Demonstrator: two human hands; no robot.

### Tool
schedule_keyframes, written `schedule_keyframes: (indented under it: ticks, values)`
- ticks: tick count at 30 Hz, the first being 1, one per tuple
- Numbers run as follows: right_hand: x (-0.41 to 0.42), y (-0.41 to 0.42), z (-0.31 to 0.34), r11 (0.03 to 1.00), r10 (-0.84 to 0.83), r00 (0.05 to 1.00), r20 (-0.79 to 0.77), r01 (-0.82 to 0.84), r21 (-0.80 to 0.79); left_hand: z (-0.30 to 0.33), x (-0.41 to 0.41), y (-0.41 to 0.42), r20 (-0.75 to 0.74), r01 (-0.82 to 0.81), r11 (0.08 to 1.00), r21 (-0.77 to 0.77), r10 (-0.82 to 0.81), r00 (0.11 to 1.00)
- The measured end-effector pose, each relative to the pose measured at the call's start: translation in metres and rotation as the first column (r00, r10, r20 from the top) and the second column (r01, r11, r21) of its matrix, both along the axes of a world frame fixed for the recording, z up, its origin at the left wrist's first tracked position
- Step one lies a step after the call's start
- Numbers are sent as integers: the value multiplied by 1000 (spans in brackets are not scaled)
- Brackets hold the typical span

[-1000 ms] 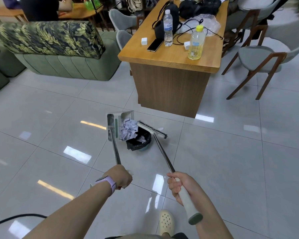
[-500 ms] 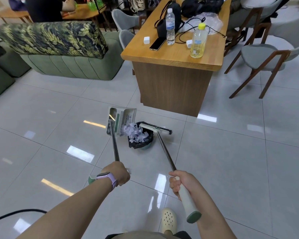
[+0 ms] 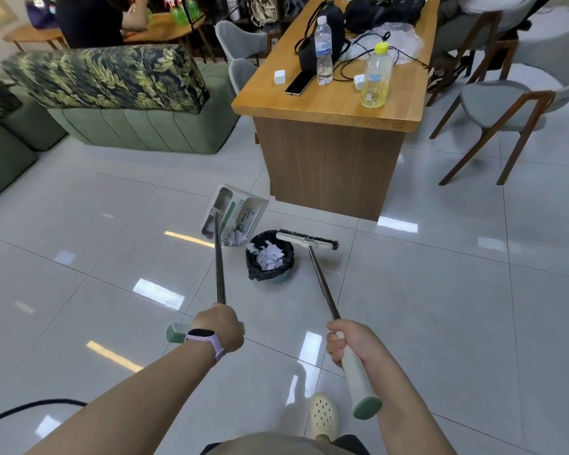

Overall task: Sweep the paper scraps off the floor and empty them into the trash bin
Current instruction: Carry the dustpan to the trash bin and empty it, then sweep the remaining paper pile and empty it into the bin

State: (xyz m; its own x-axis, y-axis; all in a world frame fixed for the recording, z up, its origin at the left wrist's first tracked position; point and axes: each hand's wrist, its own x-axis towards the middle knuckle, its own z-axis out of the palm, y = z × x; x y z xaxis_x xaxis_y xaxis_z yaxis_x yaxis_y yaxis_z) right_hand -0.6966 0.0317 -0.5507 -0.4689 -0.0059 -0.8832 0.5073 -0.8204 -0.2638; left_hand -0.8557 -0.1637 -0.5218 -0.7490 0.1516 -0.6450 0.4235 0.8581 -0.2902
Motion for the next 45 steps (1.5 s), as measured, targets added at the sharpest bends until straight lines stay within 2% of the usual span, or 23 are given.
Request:
schedule_keyframes:
  ticks: [5, 12, 16, 22, 26, 31, 35, 38, 42, 45]
  values:
    - [1, 3, -1, 1000, -1, 1000, -8, 0, -19, -8, 11, -13, -86, 39, 999, 21, -37, 996]
    - [7, 3, 2, 998, 22, 999, -31, -23, -60, -9, 28, -9, 0, -12, 997, -80, 13, 1000]
    - [12, 1, -5, 998, 9, 1000, -26, -10, -59, -10, 34, -8, -26, -32, 998, -62, 31, 999]
    - [19, -8, -7, 998, 51, 998, -19, -51, 26, -14, 36, -9, -65, -42, 999, -8, 41, 997]
    - [22, -17, -5, 962, 181, 983, -3, -176, 210, -13, 40, -10, -68, -12, 1000, -4, 12, 998]
    - [30, -32, 0, 779, 383, 919, 87, -373, 505, -16, 60, -17, -77, -190, 976, 111, 199, 977]
    - [34, -34, 6, 518, 527, 815, 241, -532, 670, -15, 75, -21, -63, -239, 954, 182, 254, 965]
    - [35, -26, 12, 387, 565, 764, 310, -577, 719, -13, 92, -22, -9, -314, 920, 233, 325, 946]
    - [28, -7, 26, 354, 594, 735, 327, -604, 714, -13, 104, -17, 66, -413, 861, 296, 412, 909]
    - [18, 22, 34, 201, 656, 641, 397, -656, 727, -9, 92, -3, 124, -455, 852, 261, 438, 890]
